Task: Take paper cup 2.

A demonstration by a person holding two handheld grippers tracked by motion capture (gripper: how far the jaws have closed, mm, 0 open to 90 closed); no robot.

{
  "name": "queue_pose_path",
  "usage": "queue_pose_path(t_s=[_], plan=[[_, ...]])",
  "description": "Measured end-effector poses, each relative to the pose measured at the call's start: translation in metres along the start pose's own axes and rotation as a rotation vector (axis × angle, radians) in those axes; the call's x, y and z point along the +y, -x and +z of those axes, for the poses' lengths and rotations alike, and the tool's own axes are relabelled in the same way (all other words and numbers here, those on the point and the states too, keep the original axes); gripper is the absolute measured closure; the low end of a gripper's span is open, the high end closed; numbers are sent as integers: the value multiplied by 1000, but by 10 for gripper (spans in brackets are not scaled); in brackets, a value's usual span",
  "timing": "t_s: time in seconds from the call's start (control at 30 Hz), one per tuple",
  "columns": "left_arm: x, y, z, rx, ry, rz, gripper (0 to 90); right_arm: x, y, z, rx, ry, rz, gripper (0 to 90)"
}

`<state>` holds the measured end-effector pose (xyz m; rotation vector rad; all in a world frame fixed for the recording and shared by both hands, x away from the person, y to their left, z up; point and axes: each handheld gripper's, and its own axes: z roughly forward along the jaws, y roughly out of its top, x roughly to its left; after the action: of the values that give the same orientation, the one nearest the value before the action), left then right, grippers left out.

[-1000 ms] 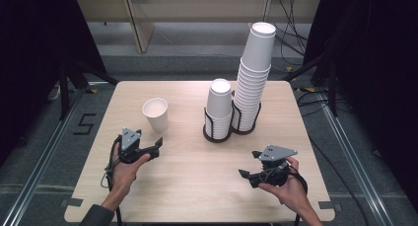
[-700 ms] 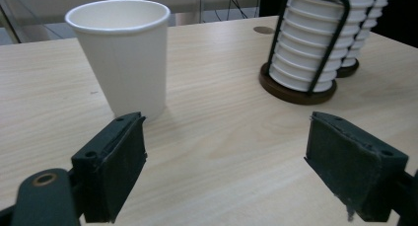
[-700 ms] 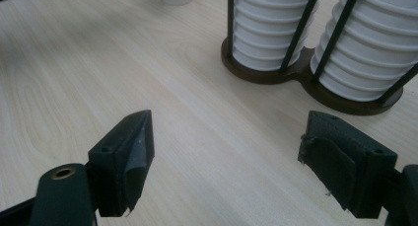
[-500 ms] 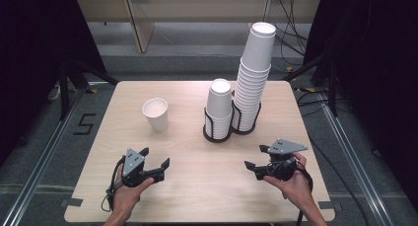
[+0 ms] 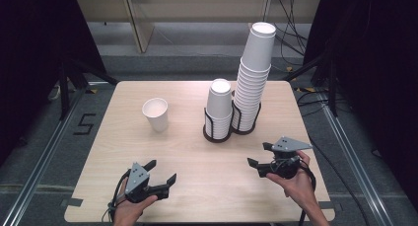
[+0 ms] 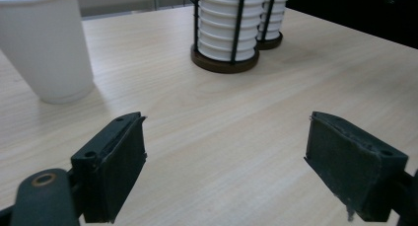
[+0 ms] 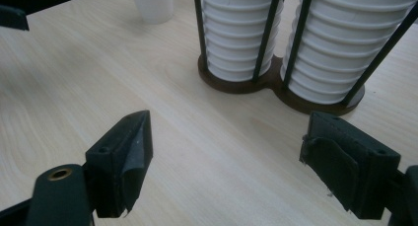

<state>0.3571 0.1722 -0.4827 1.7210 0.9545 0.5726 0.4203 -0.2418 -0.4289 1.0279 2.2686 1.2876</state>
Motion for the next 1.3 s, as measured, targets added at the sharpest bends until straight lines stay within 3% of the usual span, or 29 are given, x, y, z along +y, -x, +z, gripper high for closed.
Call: queue_pose_path(t_s=[0.03, 0.07, 0.27, 0.43, 0.6, 0.63, 0.8, 0.93, 1.0, 1.17, 1.23, 1.3], plan=[[-1, 2, 0, -3, 0, 3, 144, 1, 2, 0, -2, 9, -17, 197], [-2, 3, 1, -15, 14, 4, 145, 1, 1, -1, -4, 6, 13, 196], [-3, 11, 0, -32, 4, 32, 145, 13, 9, -3, -12, 40, 4, 193], [-5, 19, 4, -53, 1, 45, 145, 32, 16, -9, -19, 110, 28, 188], [-6, 19, 4, -53, -10, 50, 145, 58, 29, -16, -37, 161, 22, 180], [-6, 18, 4, -52, -12, 47, 145, 65, 32, -18, -46, 163, 50, 176], [-7, 16, 7, -68, 4, 45, 144, 93, 48, -25, -97, 194, 51, 173], [-7, 15, 8, -69, -3, 48, 145, 117, 60, -32, -103, 228, 86, 161], [-7, 14, 8, -73, 1, 49, 145, 131, 66, -36, -102, 243, 70, 158], [-7, 12, 9, -72, 5, 46, 145, 161, 74, -40, -92, 272, 98, 155], [-7, 11, 8, -65, 1, 46, 145, 173, 77, -40, -116, 281, 75, 155], [-6, 10, 8, -69, 20, 42, 145, 183, 78, -39, -122, 279, 91, 155]])
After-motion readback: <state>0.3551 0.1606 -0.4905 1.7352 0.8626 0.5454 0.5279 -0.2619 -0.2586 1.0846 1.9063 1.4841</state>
